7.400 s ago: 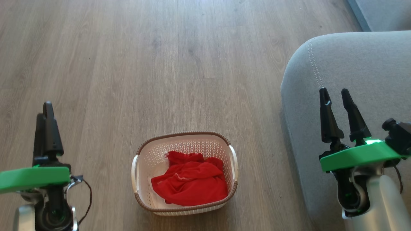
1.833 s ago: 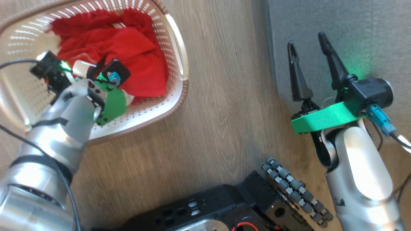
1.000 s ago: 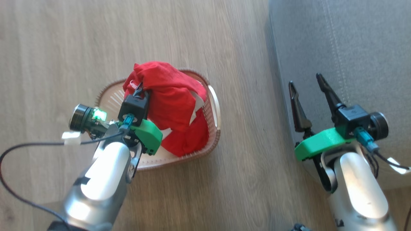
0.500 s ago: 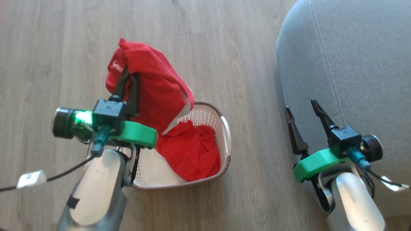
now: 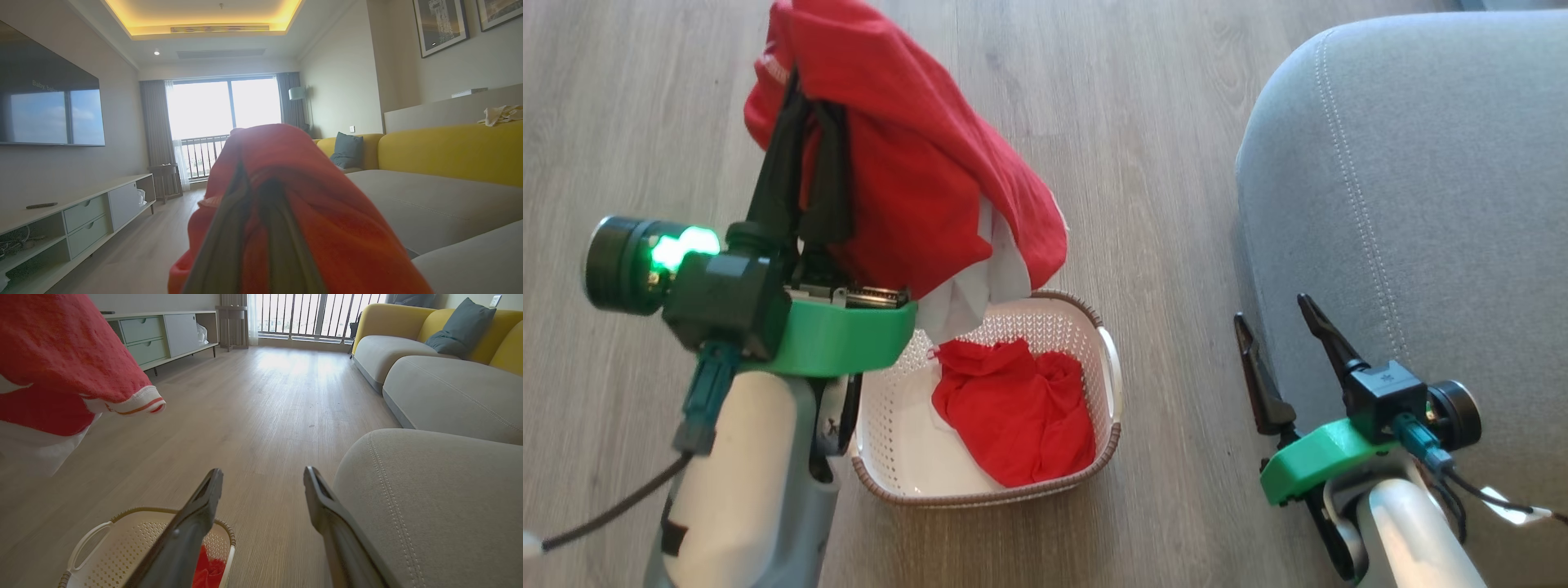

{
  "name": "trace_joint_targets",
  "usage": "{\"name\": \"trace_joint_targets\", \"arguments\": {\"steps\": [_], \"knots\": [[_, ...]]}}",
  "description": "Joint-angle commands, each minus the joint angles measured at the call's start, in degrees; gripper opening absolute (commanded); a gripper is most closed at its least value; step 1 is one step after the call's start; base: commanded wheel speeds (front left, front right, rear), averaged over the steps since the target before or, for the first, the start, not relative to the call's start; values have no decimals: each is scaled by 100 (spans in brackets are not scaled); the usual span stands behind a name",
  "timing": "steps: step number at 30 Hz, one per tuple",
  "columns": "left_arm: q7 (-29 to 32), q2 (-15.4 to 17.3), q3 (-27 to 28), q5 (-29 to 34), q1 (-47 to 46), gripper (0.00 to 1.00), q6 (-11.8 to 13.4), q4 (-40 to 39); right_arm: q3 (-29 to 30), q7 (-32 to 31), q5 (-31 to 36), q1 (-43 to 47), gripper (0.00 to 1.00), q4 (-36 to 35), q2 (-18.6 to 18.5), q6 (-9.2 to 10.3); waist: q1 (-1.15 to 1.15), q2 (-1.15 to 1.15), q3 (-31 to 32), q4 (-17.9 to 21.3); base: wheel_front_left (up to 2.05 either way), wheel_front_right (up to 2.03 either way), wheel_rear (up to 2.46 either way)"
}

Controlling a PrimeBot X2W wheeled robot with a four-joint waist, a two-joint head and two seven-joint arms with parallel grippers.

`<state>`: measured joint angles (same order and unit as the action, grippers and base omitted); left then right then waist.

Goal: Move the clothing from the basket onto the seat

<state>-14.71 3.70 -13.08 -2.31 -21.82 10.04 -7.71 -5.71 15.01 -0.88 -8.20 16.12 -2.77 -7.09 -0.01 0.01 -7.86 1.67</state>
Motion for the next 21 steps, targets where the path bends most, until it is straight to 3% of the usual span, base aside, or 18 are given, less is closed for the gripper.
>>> {"name": "trace_joint_targets", "arguments": {"steps": [1,7,21], "knots": [[-29,4,174,60,-202,0,-48,-346,-152,-1,-44,-52,100,-212,-10,-40,1,-1,41,5,0,0,0],[-29,-32,-72,101,-246,0,-184,-801,-248,-1,-75,82,100,-274,-10,-40,1,-1,197,58,0,0,0],[-29,-63,-816,64,124,0,-567,-692,-247,-1,-126,217,100,-474,-10,-40,1,-1,302,142,0,0,0]]}}
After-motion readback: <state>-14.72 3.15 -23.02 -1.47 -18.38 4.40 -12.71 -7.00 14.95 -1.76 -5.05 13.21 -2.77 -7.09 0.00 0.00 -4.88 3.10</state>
